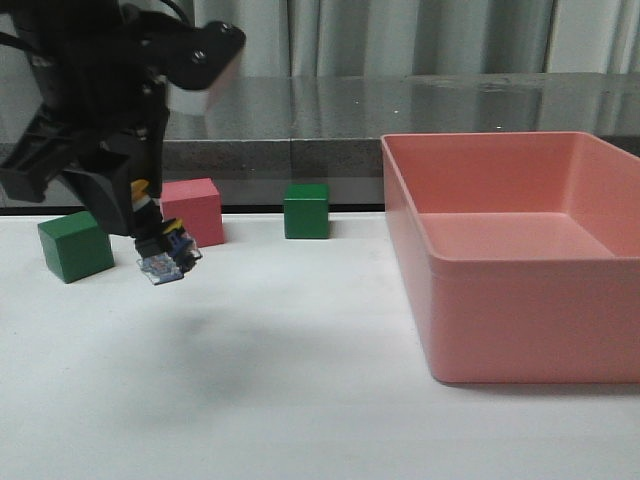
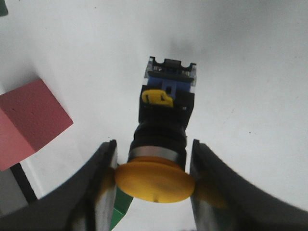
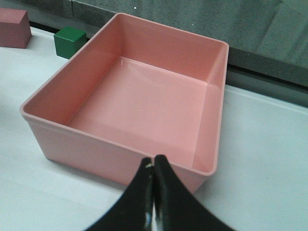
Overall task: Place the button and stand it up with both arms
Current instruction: 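Lift and rotate the button, setting it upright on its blue base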
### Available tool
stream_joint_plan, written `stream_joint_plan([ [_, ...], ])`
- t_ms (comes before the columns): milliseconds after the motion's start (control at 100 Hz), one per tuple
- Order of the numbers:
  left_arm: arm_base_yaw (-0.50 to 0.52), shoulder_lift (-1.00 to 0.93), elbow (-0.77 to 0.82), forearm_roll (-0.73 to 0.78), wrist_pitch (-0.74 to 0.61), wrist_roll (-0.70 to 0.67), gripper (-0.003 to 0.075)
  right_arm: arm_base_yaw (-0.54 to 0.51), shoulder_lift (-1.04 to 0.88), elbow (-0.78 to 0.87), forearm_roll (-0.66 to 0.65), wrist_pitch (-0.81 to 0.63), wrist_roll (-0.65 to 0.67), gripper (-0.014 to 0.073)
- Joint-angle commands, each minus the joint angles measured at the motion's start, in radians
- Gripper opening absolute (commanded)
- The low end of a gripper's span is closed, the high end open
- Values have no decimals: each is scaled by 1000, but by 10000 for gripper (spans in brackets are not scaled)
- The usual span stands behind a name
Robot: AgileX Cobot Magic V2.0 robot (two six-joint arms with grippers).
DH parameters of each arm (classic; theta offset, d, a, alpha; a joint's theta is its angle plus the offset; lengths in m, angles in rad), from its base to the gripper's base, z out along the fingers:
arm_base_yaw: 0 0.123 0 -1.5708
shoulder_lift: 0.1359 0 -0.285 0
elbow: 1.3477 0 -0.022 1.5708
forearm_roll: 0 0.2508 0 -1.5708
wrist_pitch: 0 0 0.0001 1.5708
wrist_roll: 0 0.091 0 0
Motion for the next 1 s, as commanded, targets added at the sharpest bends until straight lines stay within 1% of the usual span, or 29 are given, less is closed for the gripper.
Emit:
stream_joint_plan([
  [0,-45,-14,-30,140,-9,-108,-19,-3,7,-26,12,-80,-1,-76],
  [80,-71,19,-30,241,15,-168,-19,-3,7,-26,12,-80,-1,-76],
  [170,-90,51,-30,305,41,-171,-19,-3,7,-26,12,-80,-1,-76],
  [380,-96,102,-30,307,47,-171,-19,-3,7,-26,12,-80,-1,-76],
  [550,-96,106,-30,305,43,-171,-18,-3,7,-26,12,-80,-1,-76],
  [610,-96,106,-30,307,43,-171,-2,-3,7,-26,12,-80,-1,-76],
  [650,-96,106,-30,307,43,-171,33,-3,7,-26,12,-80,-1,-76],
  [690,-96,106,-30,307,43,-171,99,-3,7,-26,12,-80,-1,-76],
  [720,-96,106,-30,307,45,-171,133,-3,7,-26,12,-80,-1,-76],
  [730,-96,106,-30,307,45,-171,158,-3,7,-26,12,-80,-1,-76],
  [750,-96,106,-30,307,45,-171,185,-3,7,-26,12,-80,-1,-76],
  [760,-96,106,-30,307,45,-171,227,-3,7,-26,12,-80,-1,-76],
  [770,-96,106,-30,307,45,-171,227,-3,7,-26,12,-80,-1,-76],
  [800,-96,106,-30,307,45,-171,300,-3,7,-26,12,-80,-1,-76],
  [820,-96,106,-30,307,45,-171,330,-3,7,-26,12,-80,-1,-76],
  [860,-96,106,-30,307,45,-171,425,-3,7,-26,12,-80,-1,-76],
  [940,-96,97,-30,307,52,-171,513,-3,7,-26,12,-80,-1,-76],
  [990,-96,87,-30,309,64,-171,518,-3,7,-26,12,-80,-1,-76],
])
